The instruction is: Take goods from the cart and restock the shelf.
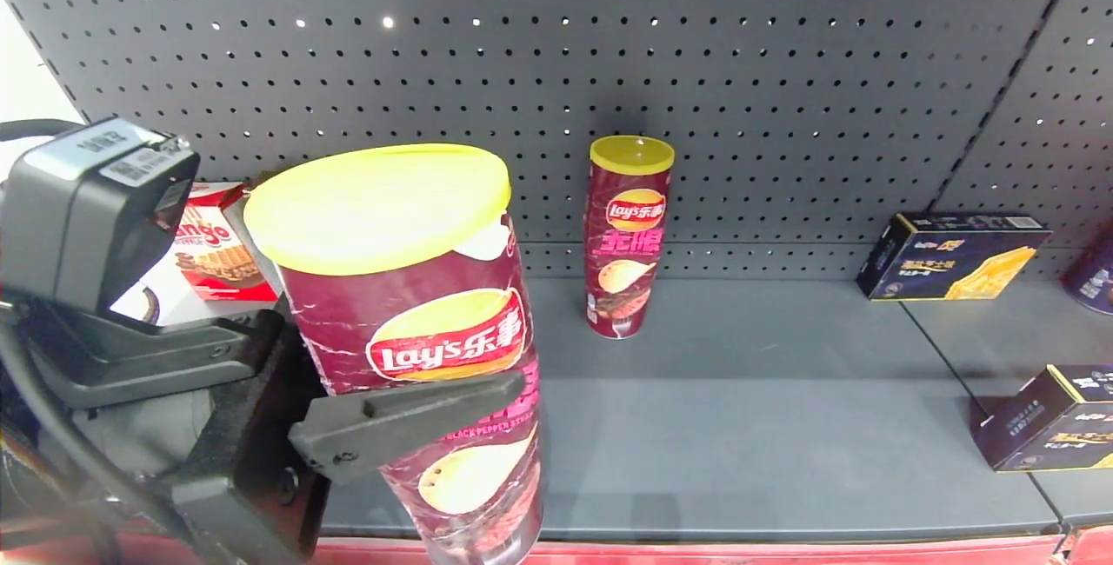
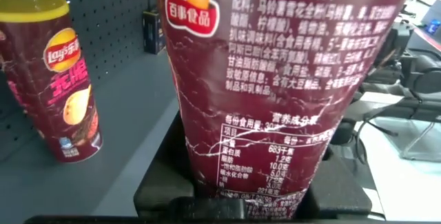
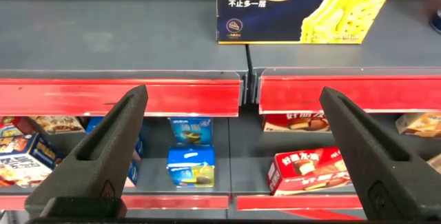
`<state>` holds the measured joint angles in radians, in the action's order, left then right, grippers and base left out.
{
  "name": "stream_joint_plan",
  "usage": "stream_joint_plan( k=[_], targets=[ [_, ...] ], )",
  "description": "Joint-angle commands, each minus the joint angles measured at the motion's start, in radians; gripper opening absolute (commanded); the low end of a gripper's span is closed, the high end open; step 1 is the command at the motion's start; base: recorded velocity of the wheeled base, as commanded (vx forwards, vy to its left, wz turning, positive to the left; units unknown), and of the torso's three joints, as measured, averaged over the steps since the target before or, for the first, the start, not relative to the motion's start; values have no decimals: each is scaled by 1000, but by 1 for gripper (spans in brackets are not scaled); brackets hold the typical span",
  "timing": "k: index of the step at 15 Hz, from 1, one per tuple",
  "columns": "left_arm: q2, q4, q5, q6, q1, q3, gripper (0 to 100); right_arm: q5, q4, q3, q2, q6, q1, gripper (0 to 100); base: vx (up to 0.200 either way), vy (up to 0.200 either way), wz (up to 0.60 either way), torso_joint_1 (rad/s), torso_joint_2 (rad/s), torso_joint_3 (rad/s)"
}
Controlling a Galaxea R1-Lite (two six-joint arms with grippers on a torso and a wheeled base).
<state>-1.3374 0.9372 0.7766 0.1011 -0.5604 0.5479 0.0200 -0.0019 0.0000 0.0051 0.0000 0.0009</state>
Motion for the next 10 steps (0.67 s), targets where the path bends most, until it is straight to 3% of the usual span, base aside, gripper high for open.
stream_joint_plan(
  k=[1,6,9,10],
  targets=[
    [-2,31,0,2,1,-2,0,0,-1,0,-1,0,-1,100,0,0,0,0,0,0],
    [-20,95,1,9,-4,-28,0,-12,-1,-11,10,-11,10,100,0,0,0,0,0,0],
    [-66,103,1,11,-3,9,0,-103,-70,-456,526,8,70,100,0,0,0,0,0,0],
    [-80,98,3,11,-1,35,0,-138,-64,-486,566,-6,100,100,0,0,0,0,0,0]
  ],
)
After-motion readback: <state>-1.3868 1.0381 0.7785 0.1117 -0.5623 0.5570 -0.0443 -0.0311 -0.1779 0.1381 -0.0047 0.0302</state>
